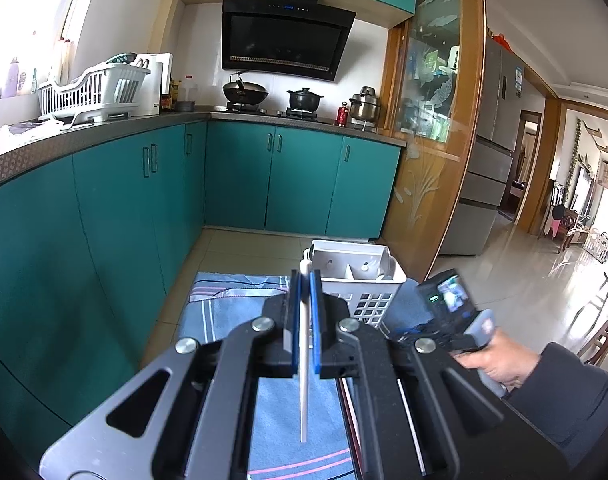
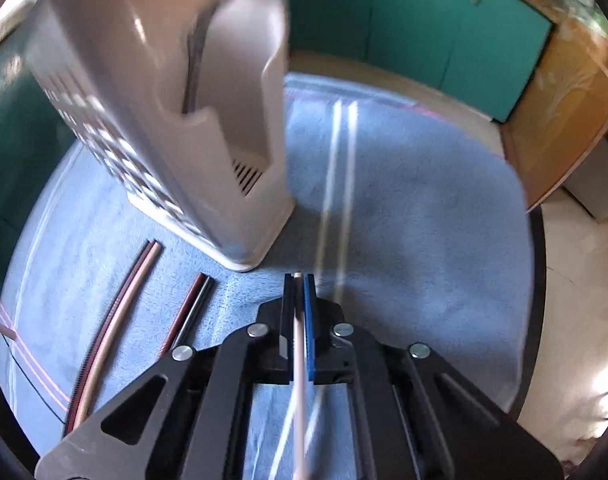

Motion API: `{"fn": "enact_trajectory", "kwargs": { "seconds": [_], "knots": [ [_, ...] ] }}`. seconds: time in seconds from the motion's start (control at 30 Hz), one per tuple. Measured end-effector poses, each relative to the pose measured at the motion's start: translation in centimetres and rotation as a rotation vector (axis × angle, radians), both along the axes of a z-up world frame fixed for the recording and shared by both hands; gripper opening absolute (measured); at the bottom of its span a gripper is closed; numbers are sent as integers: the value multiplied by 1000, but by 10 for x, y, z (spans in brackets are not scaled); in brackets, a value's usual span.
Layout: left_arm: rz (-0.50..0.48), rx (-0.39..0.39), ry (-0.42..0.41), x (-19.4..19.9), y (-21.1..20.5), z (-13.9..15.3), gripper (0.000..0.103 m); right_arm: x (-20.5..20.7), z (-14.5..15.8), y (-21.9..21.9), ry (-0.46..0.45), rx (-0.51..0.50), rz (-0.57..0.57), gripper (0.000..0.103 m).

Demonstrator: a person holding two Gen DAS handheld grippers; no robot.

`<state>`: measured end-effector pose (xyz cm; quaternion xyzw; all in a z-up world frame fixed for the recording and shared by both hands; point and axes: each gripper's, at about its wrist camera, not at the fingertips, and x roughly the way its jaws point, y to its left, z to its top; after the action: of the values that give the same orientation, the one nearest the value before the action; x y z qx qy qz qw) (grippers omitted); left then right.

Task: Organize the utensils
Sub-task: 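Lower the right tool to the remaining chopsticks and grasp another one while the left tool holds its chopstick, then carry the light chopstick over the white caddy and release it with the right tool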

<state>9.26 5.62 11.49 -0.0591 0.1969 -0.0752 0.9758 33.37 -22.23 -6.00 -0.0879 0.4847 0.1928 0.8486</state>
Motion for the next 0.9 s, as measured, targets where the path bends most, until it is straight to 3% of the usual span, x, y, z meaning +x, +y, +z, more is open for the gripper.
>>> {"fn": "enact_trajectory", "kwargs": {
  "seconds": [0.2, 0.43, 0.7, 0.9],
  "knots": [
    [-4, -18, -13, -3, 5, 5, 4, -62, 92, -23, -206, 114, -13, 5],
    [-18, -18, -28, -11, 2, 9, 4, -141, 197, -21, -437, 255, 2, 5],
    [-16, -23, -26, -11, 5, 8, 4, -143, 288, 15, -587, 293, 23, 5],
    [-15, -31, -19, -10, 10, 6, 4, -114, 324, 27, -620, 269, -27, 5]
  ]
}}
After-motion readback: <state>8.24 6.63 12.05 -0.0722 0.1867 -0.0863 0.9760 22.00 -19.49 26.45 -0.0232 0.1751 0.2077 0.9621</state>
